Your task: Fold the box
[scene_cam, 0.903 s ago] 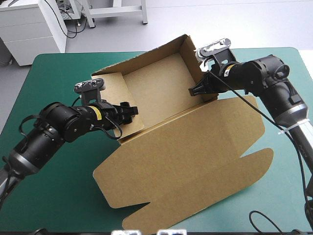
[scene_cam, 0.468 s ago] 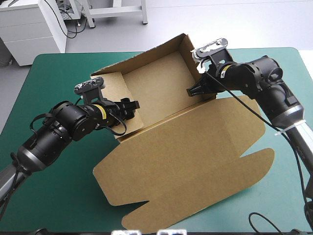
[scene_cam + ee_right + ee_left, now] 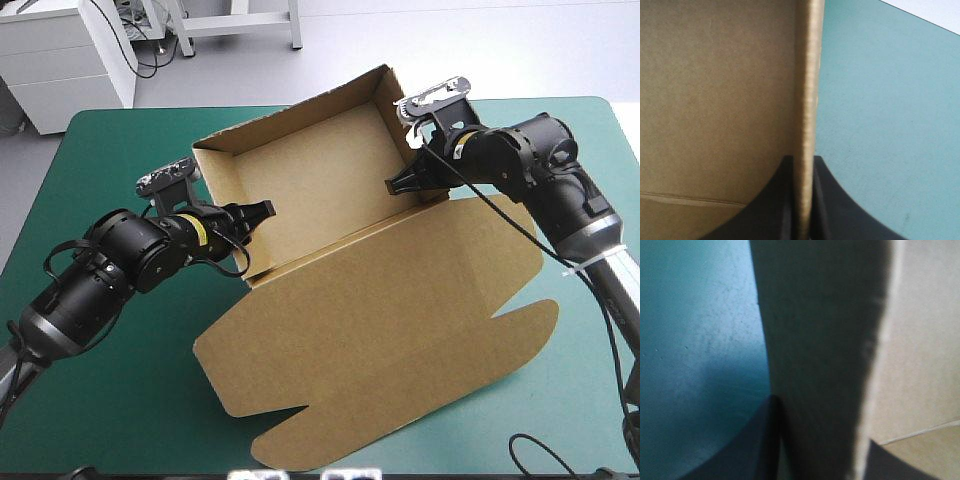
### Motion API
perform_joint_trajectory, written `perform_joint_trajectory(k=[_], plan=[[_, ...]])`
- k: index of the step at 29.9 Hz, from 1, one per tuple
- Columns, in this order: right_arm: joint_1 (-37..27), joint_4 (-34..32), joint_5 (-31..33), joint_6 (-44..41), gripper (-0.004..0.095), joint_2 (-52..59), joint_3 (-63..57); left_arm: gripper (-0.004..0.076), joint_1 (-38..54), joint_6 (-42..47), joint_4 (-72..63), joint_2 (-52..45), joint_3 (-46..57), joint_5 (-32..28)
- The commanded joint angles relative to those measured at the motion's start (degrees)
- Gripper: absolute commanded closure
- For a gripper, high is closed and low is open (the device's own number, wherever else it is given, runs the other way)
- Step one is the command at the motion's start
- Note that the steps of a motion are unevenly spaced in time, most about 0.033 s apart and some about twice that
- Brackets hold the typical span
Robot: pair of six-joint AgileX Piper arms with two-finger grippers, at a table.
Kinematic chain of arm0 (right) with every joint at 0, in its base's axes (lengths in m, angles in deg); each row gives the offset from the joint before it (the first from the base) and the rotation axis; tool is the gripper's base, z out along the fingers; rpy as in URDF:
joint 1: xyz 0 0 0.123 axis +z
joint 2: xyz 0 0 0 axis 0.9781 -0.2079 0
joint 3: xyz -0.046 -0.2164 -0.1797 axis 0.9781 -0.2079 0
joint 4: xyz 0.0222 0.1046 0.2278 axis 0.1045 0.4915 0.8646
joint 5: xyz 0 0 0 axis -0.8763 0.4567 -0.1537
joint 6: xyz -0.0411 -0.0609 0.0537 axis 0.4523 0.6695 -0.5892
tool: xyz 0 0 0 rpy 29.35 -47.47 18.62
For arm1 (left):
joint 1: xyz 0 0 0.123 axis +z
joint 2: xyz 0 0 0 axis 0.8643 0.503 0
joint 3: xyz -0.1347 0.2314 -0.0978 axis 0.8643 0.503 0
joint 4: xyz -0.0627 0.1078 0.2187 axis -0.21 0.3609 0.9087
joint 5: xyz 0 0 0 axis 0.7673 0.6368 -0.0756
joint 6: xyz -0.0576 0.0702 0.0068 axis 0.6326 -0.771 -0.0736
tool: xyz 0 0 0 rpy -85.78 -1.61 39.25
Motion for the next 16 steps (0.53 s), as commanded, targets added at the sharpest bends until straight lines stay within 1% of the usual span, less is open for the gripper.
perform_joint_trajectory(k=[1,3,7,9,11,13,14,16], plan=[[0.3,2.0,-3.1,-0.7,0.0907,2.3,1.6,0.0724,-0.5,2.3,-0.5,-1.8,-2.0,-4.7],[0.3,2.0,-2.9,-0.7,0.0907,2.3,1.6,0.0731,-0.5,3.3,0.7,-1.8,-2.0,-4.6],[0.3,2.0,-2.8,-0.9,0.0907,2.3,1.6,0.0731,-0.5,3.5,4.0,-1.8,-2.0,-2.0],[0.3,1.1,-2.8,-2.7,0.0907,2.3,1.6,0.0731,-0.5,3.5,6.9,-1.8,-2.0,-1.2],[0.3,-0.4,-2.7,-6.2,0.0907,2.2,1.6,0.0731,-0.5,3.3,8.8,-1.8,-2.0,-1.2],[0.3,-2.0,-2.7,-8.6,0.0907,1.9,1.6,0.0731,-0.2,0.3,9.6,-1.3,-2.7,-0.4],[0.3,-2.4,-2.7,-9.5,0.0907,1.5,1.6,0.0731,-0.2,-2.8,9.4,-0.6,-3.5,0.6],[0.2,-2.5,-2.3,-11.1,0.0907,0.5,1.6,0.0731,-0.1,-7.6,9.4,1.8,-6.2,4.7]])
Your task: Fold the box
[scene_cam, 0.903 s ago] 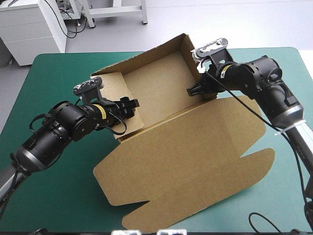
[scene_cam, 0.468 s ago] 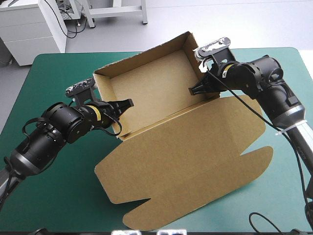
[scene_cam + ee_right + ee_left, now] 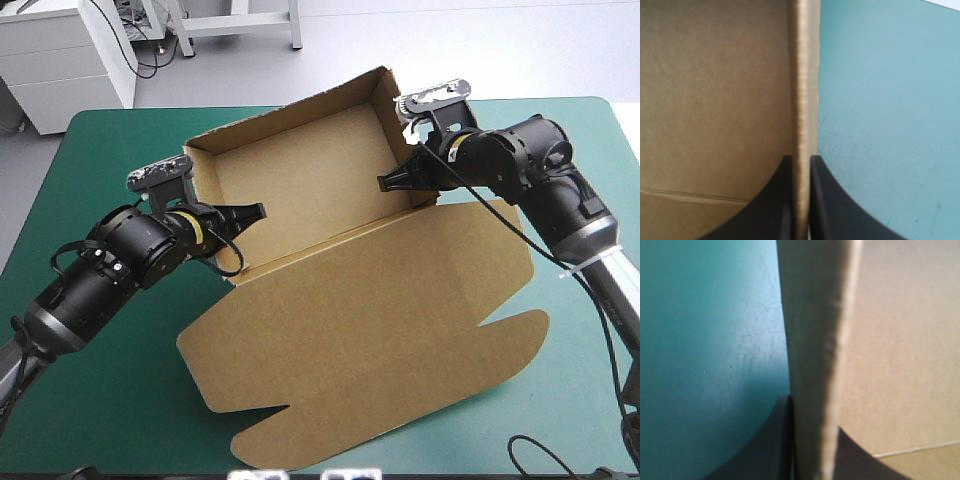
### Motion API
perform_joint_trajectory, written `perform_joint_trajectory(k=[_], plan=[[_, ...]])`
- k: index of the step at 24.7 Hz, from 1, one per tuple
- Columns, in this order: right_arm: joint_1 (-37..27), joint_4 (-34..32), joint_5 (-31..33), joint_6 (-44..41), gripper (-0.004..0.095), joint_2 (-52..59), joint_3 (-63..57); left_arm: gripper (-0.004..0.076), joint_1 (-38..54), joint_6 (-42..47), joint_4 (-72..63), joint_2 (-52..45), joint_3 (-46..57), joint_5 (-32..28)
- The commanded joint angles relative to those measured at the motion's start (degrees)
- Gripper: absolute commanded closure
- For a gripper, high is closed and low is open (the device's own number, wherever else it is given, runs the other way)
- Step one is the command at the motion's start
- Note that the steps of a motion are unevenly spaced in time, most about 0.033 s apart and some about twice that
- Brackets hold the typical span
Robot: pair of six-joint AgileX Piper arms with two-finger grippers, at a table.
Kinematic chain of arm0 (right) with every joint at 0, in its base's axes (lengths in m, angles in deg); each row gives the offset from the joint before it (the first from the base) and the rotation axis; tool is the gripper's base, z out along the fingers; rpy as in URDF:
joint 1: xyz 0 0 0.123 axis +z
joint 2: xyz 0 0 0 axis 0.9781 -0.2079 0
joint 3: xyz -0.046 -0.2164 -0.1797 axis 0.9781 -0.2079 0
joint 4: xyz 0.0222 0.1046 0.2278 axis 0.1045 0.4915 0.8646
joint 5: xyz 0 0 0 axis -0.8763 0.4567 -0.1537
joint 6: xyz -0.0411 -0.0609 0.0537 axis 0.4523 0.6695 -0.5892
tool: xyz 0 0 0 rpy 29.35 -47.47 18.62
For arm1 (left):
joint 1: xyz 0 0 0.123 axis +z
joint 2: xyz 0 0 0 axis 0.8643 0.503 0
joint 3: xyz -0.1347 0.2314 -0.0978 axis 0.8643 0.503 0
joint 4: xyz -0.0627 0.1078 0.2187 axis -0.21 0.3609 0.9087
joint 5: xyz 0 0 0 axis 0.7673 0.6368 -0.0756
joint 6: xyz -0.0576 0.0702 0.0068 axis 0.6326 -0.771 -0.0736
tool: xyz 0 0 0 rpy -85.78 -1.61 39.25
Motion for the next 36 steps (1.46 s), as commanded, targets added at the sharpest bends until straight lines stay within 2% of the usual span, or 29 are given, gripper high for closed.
perform_joint_trajectory(k=[1,7,9,15,36], plan=[[-0.5,-2.1,-2.0,-3.8,0.0907,0.0,1.6,0.0731,-0.1,-8.6,1.9,2.2,-6.5,2.4],[-0.5,-2.9,6.4,-5.9,0.0907,-8.3,1.6,0.0731,1.0,-25.0,0.3,18.1,-25.6,16.8],[-0.5,-2.9,8.4,-5.9,0.0907,-10.2,1.6,0.0731,1.0,-28.7,-1.6,23.8,-30.0,19.5],[-1.6,-2.5,12.6,-5.5,0.0908,-12.5,1.6,0.0731,1.1,-30.8,-9.0,32.1,-31.9,19.5],[-2.3,2.5,13.1,-3.1,0.0908,-18.8,1.6,0.0731,3.8,-31.4,-16.6,36.2,-31.5,19.6]])
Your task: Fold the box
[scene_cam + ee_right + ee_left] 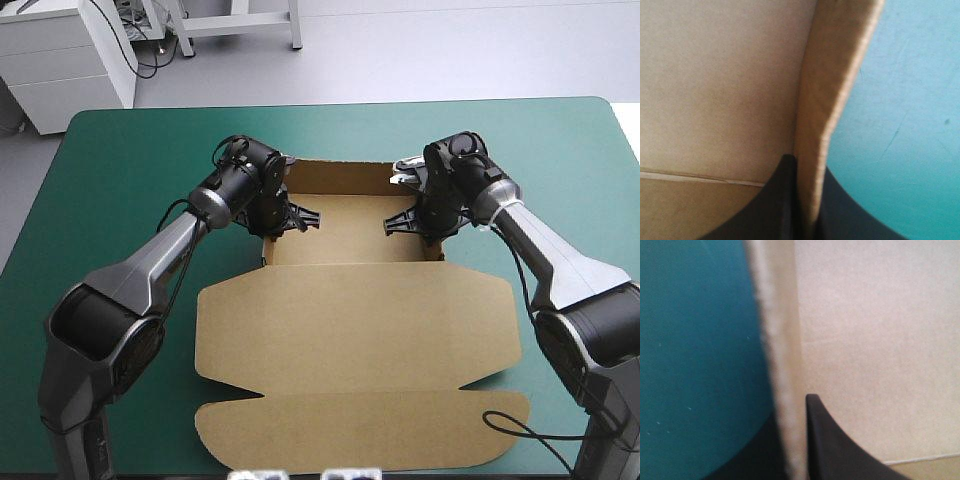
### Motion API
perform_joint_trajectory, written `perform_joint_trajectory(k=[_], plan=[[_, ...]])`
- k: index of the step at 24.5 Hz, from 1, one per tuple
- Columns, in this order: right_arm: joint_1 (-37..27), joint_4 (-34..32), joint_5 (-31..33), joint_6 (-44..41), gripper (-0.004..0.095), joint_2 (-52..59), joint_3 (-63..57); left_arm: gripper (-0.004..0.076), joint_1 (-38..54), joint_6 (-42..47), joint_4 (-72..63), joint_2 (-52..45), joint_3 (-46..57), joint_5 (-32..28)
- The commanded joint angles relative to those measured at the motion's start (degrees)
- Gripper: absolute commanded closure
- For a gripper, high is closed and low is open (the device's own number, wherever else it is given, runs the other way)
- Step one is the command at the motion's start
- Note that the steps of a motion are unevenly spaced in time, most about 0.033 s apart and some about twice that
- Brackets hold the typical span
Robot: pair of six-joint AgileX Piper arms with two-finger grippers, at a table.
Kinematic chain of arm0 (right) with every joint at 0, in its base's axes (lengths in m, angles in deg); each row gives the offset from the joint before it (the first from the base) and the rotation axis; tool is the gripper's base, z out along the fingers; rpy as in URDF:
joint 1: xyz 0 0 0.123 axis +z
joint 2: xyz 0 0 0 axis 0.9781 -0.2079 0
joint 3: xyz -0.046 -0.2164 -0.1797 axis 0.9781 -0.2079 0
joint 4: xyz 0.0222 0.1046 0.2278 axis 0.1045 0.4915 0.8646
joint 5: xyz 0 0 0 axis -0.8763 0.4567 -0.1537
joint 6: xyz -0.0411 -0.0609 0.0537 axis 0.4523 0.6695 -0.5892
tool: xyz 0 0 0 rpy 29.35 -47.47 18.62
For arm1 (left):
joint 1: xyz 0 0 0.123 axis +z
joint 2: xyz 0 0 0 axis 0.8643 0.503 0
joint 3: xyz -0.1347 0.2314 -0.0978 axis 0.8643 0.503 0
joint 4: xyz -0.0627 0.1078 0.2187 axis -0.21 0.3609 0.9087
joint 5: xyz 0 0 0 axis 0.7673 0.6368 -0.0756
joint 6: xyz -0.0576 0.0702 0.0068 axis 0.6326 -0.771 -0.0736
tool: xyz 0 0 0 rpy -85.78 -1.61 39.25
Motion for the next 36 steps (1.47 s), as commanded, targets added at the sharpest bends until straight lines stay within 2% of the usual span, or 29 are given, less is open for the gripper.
perform_joint_trajectory(k=[1,15,17,23,26,27,29,31,32,33,36], plan=[[0.7,4.3,-2.0,2.9,0.0908,2.5,1.6,0.0731,-0.8,-1.1,-4.1,-2.7,-1.7,2.0],[0.7,4.6,-3.9,2.9,0.0905,2.0,1.6,0.0731,-0.8,-2.3,-3.7,-2.2,-1.7,2.0],[0.7,4.6,-3.9,2.9,0.0875,2.0,1.6,0.0731,-0.8,-3.3,-3.9,-2.2,-1.7,2.0],[0.7,6.1,-4.4,2.9,0.0650,2.0,1.6,0.0713,-0.8,-3.4,-4.0,-2.2,-1.7,2.0],[0.7,6.5,-3.9,2.9,0.0558,2.0,1.6,0.0627,-0.8,-3.4,-4.0,-2.2,-1.7,2.0],[0.7,6.5,-3.9,2.9,0.0513,2.0,1.6,0.0545,-0.8,-3.4,-4.0,-2.2,-1.7,2.0],[0.7,6.5,-3.9,2.9,0.0472,2.0,1.6,0.0431,-0.8,-3.4,-3.9,-2.2,-1.7,2.0],[0.7,7.0,-4.3,2.9,0.0406,2.0,1.6,0.0255,-0.8,-3.4,-3.9,-2.2,-1.7,2.0],[0.7,7.2,-4.6,2.9,0.0380,2.0,1.6,0.0213,-0.8,-3.4,-3.9,-2.2,-1.7,2.0],[0.7,7.5,-5.3,2.9,0.0335,2.0,1.6,0.0179,-0.8,-3.4,-3.6,-2.2,-1.7,2.0],[0.7,7.4,-6.7,2.9,0.0291,2.0,1.6,0.0178,-0.8,-3.4,-2.7,-2.2,-1.7,2.0]])
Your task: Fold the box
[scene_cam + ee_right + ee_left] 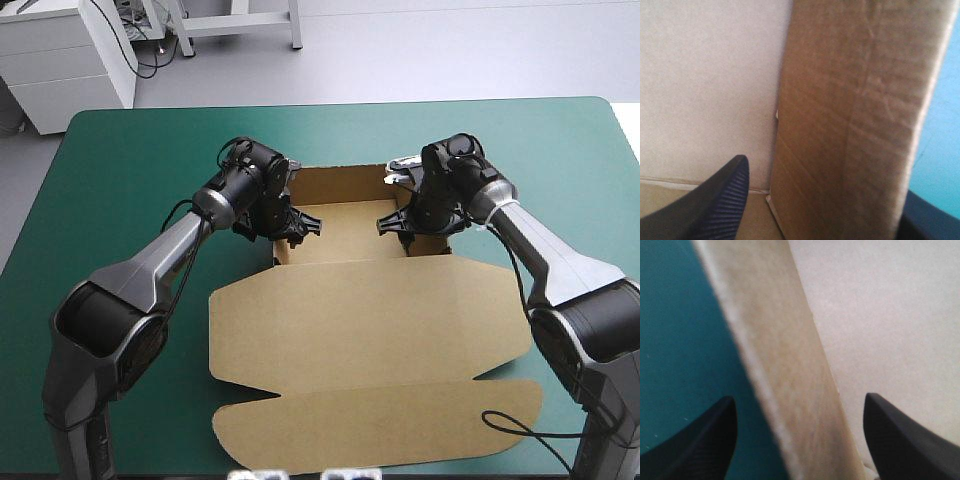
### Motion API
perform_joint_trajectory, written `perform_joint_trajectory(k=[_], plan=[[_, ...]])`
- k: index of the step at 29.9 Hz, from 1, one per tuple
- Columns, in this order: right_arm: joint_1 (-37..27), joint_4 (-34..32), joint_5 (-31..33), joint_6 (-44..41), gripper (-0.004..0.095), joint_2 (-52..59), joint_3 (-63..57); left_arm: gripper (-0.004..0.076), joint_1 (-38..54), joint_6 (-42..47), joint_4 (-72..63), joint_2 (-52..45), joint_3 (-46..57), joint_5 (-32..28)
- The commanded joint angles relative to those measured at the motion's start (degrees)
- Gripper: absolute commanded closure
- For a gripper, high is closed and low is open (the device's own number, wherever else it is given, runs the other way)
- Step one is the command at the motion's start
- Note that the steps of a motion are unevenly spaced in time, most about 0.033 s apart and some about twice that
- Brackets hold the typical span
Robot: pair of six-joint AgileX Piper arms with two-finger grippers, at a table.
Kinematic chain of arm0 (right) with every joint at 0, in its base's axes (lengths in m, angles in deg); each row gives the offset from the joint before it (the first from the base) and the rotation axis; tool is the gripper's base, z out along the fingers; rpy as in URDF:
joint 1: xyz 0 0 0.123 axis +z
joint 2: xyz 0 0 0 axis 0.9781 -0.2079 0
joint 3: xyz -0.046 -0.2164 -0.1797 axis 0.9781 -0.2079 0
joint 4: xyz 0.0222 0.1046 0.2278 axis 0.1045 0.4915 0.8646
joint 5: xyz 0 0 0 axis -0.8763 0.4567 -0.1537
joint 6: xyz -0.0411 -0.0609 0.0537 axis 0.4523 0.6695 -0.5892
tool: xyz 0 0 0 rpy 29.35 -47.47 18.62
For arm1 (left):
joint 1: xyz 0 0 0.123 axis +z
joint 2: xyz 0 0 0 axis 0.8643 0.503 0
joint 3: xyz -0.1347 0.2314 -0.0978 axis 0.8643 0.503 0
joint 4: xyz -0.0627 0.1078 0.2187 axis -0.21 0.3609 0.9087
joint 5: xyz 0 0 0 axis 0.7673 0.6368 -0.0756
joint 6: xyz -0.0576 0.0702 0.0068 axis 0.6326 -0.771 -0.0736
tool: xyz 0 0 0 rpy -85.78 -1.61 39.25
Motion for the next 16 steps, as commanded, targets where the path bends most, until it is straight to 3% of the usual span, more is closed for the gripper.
perform_joint_trajectory(k=[1,8,16], plan=[[0.7,4.6,-4.0,0.8,0.0291,2.9,1.6,0.0178,-0.9,1.0,-1.1,-3.4,-2.0,2.0],[0.4,0.8,-8.1,-0.2,0.0290,3.0,1.9,0.0178,-0.9,1.0,2.4,-3.6,-6.4,2.0],[-2.1,0.2,-6.0,-1.8,0.0290,3.0,6.7,0.0178,-0.9,-2.0,2.4,-3.6,-12.7,2.0]])
